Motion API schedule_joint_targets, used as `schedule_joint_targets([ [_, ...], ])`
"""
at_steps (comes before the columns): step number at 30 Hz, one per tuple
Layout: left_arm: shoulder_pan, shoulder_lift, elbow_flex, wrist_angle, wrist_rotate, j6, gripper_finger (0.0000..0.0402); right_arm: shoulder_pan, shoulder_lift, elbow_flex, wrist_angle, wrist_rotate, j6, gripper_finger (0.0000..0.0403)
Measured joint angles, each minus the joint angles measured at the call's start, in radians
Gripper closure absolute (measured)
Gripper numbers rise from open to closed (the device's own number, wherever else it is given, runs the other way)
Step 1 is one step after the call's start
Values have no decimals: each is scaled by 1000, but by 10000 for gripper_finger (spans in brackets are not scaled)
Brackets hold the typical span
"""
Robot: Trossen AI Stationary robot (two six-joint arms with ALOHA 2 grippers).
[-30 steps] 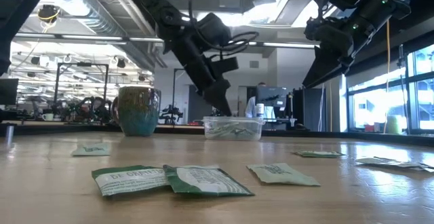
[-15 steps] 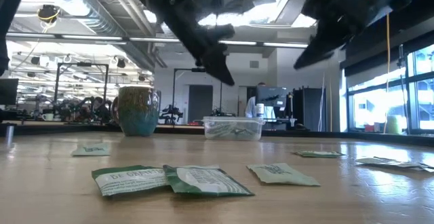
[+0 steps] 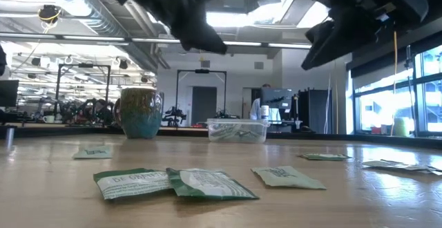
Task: Pick and place Stevia / Truvia into bins
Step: Put the truvia packet into the transparent container
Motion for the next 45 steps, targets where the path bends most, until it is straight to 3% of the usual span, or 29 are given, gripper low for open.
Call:
schedule_joint_targets([
  [7, -91, -83, -157, 256, -15, -63, 336, 61, 211, 80, -17, 0, 66, 256],
  [13, -128, -81, -184, 292, -88, -63, 336, 98, 367, 137, -51, 2, 105, 257],
  [18, -138, -78, -185, 285, -110, -63, 336, 108, 468, 175, -59, -1, 111, 281],
  [39, -143, -78, -185, 276, -109, -47, 336, 107, 509, 188, -86, -21, 134, 392],
  [45, -143, -78, -185, 274, -108, -46, 336, 104, 472, 277, -217, -18, 108, 397],
])
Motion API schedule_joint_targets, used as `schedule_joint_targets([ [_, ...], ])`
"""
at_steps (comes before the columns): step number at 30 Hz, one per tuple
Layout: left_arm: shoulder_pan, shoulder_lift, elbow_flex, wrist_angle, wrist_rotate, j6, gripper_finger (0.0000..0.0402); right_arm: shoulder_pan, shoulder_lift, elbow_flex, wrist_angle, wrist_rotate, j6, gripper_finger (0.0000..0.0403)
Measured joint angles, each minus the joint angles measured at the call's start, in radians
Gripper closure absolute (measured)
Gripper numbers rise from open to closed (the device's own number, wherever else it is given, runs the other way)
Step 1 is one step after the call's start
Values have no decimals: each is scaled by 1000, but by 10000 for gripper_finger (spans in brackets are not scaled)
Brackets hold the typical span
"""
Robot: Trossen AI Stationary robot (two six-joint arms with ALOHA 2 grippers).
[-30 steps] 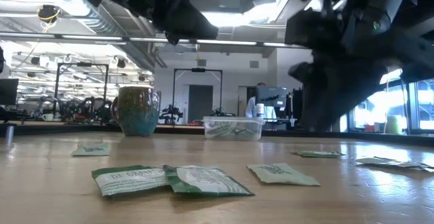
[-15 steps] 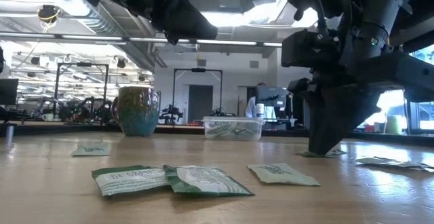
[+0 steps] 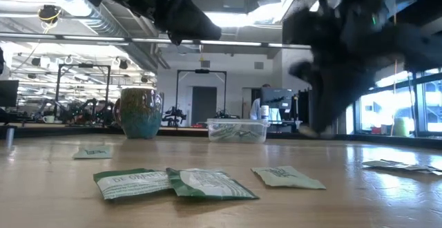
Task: Pick and place Stevia / Truvia into bins
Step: Put the truvia packet into the transparent container
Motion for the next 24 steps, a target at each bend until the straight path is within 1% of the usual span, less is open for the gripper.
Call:
schedule_joint_targets([
  [2, 0, 0, 0, -3, 1, 0, 336, -10, -11, 45, -61, 17, -29, 397],
  [6, 0, 0, 0, -22, 2, -1, 336, -52, -34, 140, -160, 90, -109, 396],
  [10, 0, 0, 0, -54, 17, -37, 336, -131, -41, 195, -202, 97, -214, 396],
  [14, -1, -2, 2, -92, 59, -47, 336, -237, -42, 204, -167, 99, -317, 396],
  [18, -6, -2, 2, -138, 64, -63, 336, -351, -33, 204, -111, 97, -383, 396],
  [21, -7, -2, 2, -171, 63, -66, 336, -425, -31, 203, -24, 96, -397, 396],
  [24, -7, -2, 2, -178, 62, -70, 336, -483, -25, 203, 10, 95, -410, 396],
])
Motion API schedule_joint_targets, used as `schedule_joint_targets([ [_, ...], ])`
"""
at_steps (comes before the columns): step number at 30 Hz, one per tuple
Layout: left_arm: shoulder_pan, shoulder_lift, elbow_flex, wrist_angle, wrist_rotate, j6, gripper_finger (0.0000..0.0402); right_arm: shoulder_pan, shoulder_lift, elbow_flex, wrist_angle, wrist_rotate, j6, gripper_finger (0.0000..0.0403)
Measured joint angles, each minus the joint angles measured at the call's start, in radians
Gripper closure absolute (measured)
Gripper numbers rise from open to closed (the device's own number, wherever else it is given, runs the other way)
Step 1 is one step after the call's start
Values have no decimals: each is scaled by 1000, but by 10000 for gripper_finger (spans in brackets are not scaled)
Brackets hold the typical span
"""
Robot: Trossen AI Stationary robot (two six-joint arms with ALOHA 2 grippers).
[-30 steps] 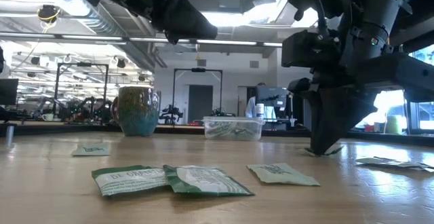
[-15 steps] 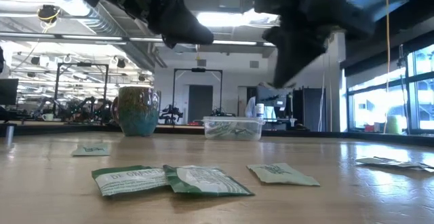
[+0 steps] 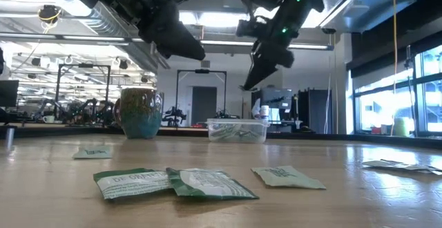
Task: Pick and place Stevia / Truvia into bins
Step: Put the truvia packet into the transparent container
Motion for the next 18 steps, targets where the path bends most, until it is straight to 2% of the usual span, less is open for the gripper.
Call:
schedule_joint_targets([
  [8, 0, 0, 0, -5, 0, 0, 336, -82, 97, 0, 48, -53, -12, 396],
  [18, 0, -1, 0, -26, -1, 0, 336, -130, 171, 0, 90, -45, 24, 396],
])
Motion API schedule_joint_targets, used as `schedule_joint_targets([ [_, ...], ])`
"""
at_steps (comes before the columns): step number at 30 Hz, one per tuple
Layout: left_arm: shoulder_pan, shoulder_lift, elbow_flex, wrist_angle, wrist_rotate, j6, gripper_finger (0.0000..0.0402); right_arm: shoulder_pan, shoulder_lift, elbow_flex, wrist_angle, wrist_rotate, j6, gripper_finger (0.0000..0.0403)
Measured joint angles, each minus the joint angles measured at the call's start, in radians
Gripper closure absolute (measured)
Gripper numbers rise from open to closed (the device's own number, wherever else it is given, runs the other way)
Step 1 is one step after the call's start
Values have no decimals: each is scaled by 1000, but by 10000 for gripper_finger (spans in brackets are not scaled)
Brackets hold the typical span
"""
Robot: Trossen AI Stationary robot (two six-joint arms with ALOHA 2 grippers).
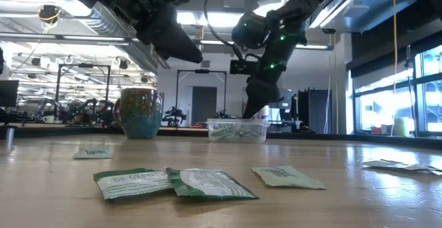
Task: Pick and place Stevia / Truvia into bins
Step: Put the truvia packet into the transparent container
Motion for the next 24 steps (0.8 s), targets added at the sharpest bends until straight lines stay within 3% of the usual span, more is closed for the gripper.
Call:
schedule_joint_targets([
  [9, 0, 0, 0, 0, -1, 0, 336, -8, -3, 0, 6, 38, 51, 386],
  [16, 0, 0, 0, -4, -1, 0, 336, -8, -4, 2, -12, 38, 74, 309],
  [20, 0, 0, 0, -6, 0, 0, 336, 15, -69, 38, -263, 34, 170, 282],
  [24, 0, 0, 0, -6, -1, 0, 336, 113, -192, 26, -462, -18, 328, 276],
])
